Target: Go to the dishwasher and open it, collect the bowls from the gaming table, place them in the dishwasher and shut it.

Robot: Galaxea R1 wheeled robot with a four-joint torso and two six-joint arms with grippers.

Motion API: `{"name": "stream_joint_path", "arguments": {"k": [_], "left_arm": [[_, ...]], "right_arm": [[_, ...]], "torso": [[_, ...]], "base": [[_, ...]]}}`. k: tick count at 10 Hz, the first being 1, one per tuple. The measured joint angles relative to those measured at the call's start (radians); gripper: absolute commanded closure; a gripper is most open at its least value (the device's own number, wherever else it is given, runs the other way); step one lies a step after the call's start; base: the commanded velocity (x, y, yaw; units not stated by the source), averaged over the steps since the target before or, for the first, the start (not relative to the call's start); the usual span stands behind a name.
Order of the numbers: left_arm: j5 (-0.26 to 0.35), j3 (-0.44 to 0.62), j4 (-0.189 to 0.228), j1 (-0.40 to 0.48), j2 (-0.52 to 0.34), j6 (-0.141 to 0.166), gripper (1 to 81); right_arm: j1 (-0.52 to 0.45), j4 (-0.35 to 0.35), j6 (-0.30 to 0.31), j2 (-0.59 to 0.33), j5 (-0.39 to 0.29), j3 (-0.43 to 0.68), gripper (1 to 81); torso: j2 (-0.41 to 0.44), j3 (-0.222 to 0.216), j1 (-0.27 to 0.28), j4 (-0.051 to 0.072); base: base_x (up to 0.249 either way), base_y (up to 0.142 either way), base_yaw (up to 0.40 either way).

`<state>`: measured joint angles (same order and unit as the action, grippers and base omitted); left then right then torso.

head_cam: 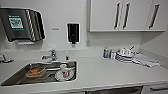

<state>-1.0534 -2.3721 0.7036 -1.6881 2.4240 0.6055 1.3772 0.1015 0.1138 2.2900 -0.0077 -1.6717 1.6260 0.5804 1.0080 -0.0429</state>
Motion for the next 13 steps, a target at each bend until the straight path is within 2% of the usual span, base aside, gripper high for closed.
{"name": "stream_joint_path", "arguments": {"k": [2, 6, 7, 9, 11, 13], "left_arm": [[-0.033, 0.058, 0.019, 0.010, 0.005, 0.019, 1.0], [-0.046, 0.260, 0.033, 0.014, -0.073, 0.019, 1.0], [-0.045, 0.313, 0.034, 0.022, -0.121, 0.013, 1.0], [-0.036, 0.403, 0.033, 0.031, -0.220, -0.019, 1.0], [-0.009, 0.491, 0.044, 0.031, -0.272, -0.047, 1.0], [0.011, 0.504, 0.121, 0.041, -0.334, -0.058, 1.0]], "right_arm": [[0.000, 0.000, 0.000, 0.000, 0.000, -0.002, 1.0], [0.000, 0.000, 0.000, 0.015, 0.000, -0.021, 1.0], [0.000, 0.000, 0.000, 0.020, 0.000, -0.022, 1.0], [0.000, 0.001, 0.000, 0.020, 0.001, -0.028, 1.0], [0.000, 0.001, 0.000, 0.020, 0.000, -0.028, 1.0], [0.000, 0.001, 0.000, 0.020, 0.000, -0.028, 1.0]], "torso": [[0.000, 0.000, 0.000, 0.000], [0.000, 0.000, 0.000, 0.000], [0.000, 0.000, 0.000, 0.000], [0.000, 0.000, 0.000, 0.000], [0.000, 0.000, 0.000, 0.000], [0.000, 0.000, 0.000, 0.000]], "base": [[0.000, 0.000, 0.000], [0.000, 0.000, 0.000], [0.000, 0.000, 0.000], [0.000, 0.000, 0.000], [0.000, 0.000, 0.000], [0.000, 0.000, 0.000]]}}
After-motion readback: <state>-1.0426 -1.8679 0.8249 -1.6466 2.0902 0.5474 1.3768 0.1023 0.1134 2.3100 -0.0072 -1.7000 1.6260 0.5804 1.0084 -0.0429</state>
